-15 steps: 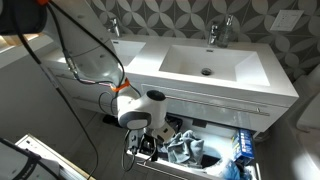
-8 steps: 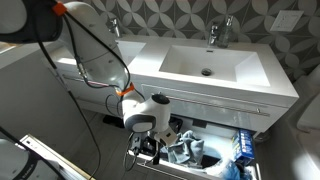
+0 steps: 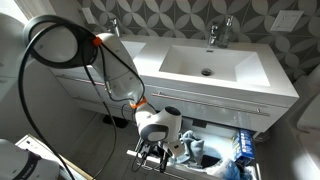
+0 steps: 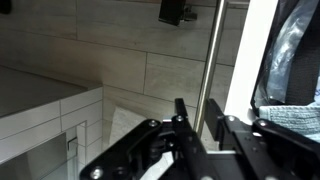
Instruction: Close the open drawer
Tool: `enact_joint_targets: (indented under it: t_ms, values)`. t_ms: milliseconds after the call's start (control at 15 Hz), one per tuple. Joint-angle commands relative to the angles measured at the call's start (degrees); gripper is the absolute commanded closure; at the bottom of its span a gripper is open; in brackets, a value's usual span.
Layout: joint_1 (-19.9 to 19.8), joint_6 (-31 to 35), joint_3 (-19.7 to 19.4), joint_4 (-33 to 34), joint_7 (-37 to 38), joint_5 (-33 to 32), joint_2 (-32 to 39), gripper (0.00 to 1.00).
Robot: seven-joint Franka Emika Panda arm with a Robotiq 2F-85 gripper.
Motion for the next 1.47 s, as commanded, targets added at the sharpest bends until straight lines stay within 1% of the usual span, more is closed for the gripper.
enact_joint_targets:
  t_ms: [0,267,333,533,667,1000,1133,1400]
  values:
    - [1.4,-4.8,-2.0,8.3,5.0,1.8,7.3,0.99]
    - [1.1,-8.4,-2.1,14.8,9.4,1.6,12.6,1.0]
    - [1.6,-10.3,-2.8,15.9,10.8,1.2,13.4,1.0]
    - [1.9,-14.8,-3.5,18.9,13.6,0.3,14.7,1.0]
    - [1.5,-15.8,-3.4,20.1,14.3,0.2,14.9,1.0]
    - [-0.8,-10.8,-1.0,19.6,12.1,2.1,13.1,1.0]
    - [-2.2,-8.5,0.5,19.1,10.8,3.3,12.2,1.0]
    - [-5.8,-6.9,4.8,18.5,6.2,6.3,9.9,1.0]
